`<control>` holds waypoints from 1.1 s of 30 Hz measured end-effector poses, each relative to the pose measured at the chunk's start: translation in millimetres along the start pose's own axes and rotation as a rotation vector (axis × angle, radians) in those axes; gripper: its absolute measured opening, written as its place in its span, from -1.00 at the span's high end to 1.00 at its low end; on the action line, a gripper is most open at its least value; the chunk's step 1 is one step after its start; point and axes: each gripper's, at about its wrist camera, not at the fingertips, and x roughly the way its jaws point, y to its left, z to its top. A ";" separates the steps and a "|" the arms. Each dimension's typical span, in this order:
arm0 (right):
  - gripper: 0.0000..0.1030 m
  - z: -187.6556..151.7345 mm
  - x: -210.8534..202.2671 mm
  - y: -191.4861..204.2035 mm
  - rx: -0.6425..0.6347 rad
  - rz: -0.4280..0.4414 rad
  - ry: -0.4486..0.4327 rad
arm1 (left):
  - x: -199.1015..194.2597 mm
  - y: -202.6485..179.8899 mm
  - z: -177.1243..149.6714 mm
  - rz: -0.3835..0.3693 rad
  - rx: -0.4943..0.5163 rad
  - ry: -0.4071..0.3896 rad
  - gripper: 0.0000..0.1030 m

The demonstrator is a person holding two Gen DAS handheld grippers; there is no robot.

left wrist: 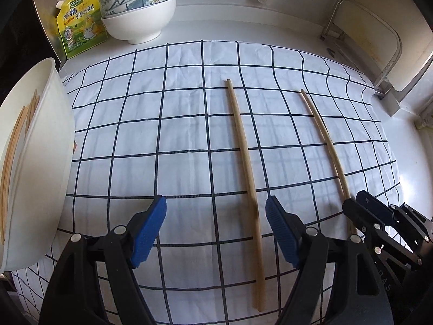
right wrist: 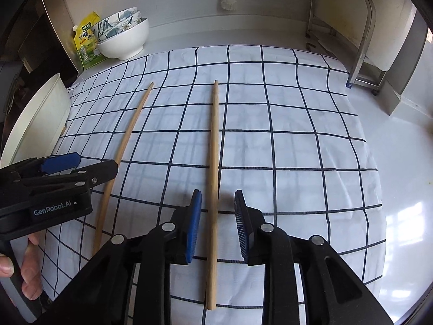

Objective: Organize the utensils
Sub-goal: 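Lower the right tool and close it on one chopstick, then lift the chopstick with the right tool and carry it over the basin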

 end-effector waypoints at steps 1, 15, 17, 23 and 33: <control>0.53 1.5 1.7 0.0 -0.003 -0.002 0.002 | 0.2 1.6 -0.6 0.003 -0.002 -0.001 -0.45; 0.53 10.7 13.1 12.0 -0.096 -0.066 -0.006 | 4.7 -7.6 1.2 0.039 0.031 -0.014 -0.14; 0.59 11.6 13.6 13.2 -0.097 -0.063 0.000 | 1.3 -12.2 1.1 0.030 0.047 -0.021 0.22; 0.87 13.3 13.6 13.1 -0.083 -0.046 0.010 | -0.9 -9.5 1.1 -0.003 0.043 -0.005 0.87; 0.88 32.2 -29.5 33.8 -0.016 0.063 -0.032 | -54.5 28.9 2.7 -0.034 0.009 -0.051 0.87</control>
